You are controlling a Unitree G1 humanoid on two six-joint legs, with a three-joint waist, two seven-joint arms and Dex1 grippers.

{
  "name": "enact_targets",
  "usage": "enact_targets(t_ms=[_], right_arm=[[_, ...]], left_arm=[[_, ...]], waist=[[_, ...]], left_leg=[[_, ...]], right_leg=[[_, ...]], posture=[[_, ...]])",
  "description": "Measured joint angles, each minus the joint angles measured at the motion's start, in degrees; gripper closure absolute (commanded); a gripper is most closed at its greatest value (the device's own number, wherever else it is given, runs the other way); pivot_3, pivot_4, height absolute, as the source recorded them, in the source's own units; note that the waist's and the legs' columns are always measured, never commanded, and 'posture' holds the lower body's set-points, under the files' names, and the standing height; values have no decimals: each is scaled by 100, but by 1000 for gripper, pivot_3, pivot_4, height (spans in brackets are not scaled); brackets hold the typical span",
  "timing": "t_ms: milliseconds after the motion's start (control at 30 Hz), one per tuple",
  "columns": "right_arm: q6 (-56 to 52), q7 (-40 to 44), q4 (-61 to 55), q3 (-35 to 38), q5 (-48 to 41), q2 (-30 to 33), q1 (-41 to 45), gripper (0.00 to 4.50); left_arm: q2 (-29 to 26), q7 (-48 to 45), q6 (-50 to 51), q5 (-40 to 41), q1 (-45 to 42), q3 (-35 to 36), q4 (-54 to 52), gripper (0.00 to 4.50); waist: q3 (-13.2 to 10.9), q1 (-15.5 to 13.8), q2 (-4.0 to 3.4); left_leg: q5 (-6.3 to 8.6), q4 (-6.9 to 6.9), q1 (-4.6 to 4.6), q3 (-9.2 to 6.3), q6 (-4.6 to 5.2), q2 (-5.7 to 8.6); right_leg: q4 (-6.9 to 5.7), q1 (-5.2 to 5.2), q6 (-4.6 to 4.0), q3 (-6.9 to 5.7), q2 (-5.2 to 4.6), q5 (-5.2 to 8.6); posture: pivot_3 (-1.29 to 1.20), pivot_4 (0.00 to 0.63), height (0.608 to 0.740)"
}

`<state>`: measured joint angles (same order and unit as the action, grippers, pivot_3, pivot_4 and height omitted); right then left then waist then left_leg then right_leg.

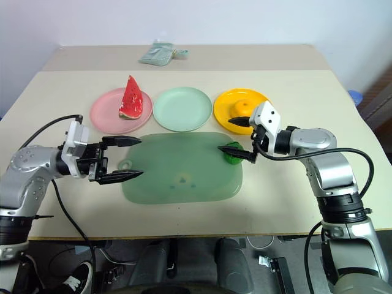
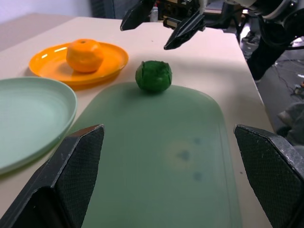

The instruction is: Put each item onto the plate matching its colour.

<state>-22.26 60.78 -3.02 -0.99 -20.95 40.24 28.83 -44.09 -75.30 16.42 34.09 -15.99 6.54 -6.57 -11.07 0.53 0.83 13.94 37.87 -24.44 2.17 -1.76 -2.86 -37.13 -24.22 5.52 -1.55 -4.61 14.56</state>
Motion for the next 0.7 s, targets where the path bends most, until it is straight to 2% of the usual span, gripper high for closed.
enact_targets(t_ms=[600, 700], right_arm=[[146, 111, 775, -732, 908, 115, -23, 39], [43, 101, 985, -776, 955, 79, 19, 927]], left_arm=[[-124, 111, -217, -115, 295, -18, -198, 0], [-91, 164, -224, -121, 278, -35, -212, 0]], waist=[[0, 4, 0], [0, 8, 0]], left_leg=[[0, 0, 0, 1, 0, 0], [0, 0, 0, 1, 0, 0]], right_leg=[[-1, 0, 0, 0, 0, 0], [-1, 0, 0, 0, 1, 0]], posture=[[0, 150, 740], [0, 150, 740]])
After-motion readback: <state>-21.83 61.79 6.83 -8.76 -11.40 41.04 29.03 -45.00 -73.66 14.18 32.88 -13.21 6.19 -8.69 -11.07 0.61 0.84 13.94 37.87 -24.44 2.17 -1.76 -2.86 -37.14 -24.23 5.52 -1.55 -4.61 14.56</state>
